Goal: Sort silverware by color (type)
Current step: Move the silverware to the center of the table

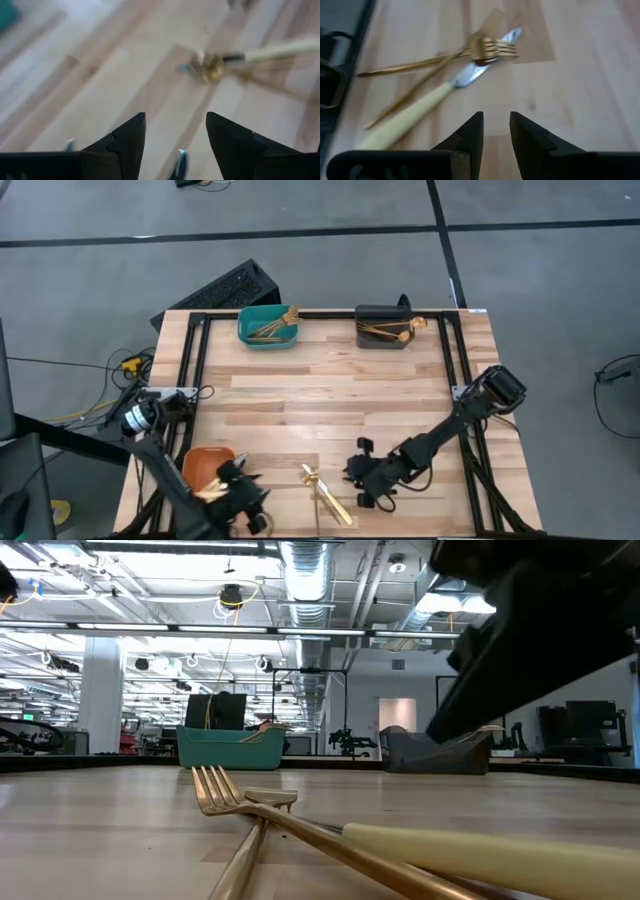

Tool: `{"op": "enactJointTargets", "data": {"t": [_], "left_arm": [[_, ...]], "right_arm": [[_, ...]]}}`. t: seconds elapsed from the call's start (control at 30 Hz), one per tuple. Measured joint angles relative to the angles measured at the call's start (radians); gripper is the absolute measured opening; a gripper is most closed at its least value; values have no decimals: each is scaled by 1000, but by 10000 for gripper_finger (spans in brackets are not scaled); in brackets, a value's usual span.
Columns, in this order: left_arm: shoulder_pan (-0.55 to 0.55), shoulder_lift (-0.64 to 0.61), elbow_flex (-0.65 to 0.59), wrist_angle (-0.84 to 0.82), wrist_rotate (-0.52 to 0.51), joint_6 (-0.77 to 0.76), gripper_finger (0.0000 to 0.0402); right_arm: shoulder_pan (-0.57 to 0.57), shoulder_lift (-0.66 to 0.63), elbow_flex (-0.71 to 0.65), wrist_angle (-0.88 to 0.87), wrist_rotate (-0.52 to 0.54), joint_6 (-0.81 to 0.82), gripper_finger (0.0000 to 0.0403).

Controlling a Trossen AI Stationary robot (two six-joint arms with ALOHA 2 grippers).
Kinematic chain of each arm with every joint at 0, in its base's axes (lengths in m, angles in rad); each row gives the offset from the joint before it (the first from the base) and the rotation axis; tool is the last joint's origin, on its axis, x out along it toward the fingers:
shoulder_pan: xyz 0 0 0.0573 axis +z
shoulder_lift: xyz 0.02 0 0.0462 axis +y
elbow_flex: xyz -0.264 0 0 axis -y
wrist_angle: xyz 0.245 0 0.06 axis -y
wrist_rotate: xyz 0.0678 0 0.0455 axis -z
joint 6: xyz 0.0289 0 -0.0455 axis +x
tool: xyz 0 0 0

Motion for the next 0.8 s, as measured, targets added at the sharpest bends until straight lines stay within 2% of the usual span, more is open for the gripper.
{"op": "enactJointTargets", "data": {"t": [0.1, 0.17, 0.23, 0.37, 0.57, 0.7, 0.8], "left_arm": [[58, 0, 0, 119, 167, 214, 196], [83, 0, 0, 193, 283, 313, 197], [97, 0, 0, 252, 355, 382, 197], [101, 0, 0, 320, 392, 448, 197], [96, 3, -8, 328, 403, 431, 197], [100, 5, -58, 289, 407, 368, 197], [110, 5, -88, 198, 441, 288, 197]], "right_arm": [[-27, 0, 0, -15, -9, -8, 121], [-38, -5, 0, -41, -13, -9, 121], [-42, -10, 0, -43, -13, -13, 121], [-43, -11, 0, -44, -17, -27, 121], [-43, -11, 0, -43, -17, -34, 121], [-44, -11, 0, -44, -17, -39, 121], [-43, -11, 0, -47, -17, -39, 121]]}}
